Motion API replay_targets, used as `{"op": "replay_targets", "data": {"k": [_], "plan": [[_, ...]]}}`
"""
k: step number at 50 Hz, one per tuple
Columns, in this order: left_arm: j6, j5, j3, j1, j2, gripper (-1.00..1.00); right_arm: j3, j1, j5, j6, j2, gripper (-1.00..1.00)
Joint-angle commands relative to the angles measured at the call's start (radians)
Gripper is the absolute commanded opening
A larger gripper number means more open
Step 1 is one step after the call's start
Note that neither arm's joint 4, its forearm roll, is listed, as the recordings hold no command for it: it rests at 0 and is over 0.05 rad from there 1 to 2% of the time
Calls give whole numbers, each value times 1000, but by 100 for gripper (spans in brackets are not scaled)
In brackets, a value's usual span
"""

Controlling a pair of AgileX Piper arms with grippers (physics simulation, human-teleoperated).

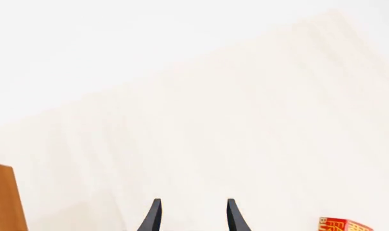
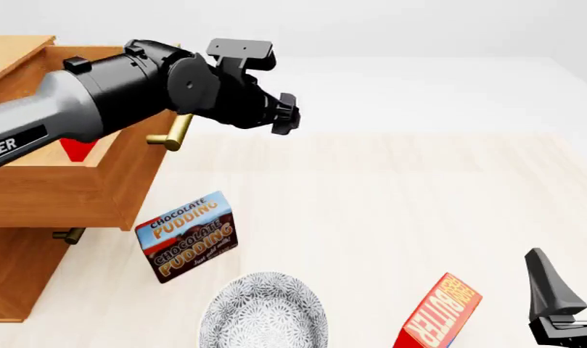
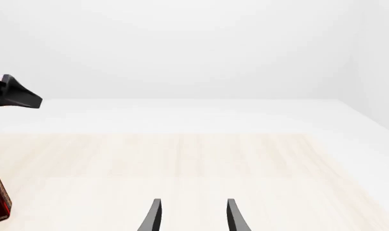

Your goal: Put the butter at the front in the top drawer of the cabinet and close it.

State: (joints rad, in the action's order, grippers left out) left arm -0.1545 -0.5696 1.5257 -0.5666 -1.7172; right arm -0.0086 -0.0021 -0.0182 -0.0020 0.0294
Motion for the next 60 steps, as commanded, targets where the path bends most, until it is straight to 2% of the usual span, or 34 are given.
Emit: {"op": "replay_targets", "data": {"k": [1,20,60], "plan": [[-18,17,-37,13,-1,100,2,0,9,0,-11,100],[-24,50,-108,72,17,100,2,0,9,0,-11,100],[23,70,-206,211,102,100,2,0,9,0,-11,100]]}}
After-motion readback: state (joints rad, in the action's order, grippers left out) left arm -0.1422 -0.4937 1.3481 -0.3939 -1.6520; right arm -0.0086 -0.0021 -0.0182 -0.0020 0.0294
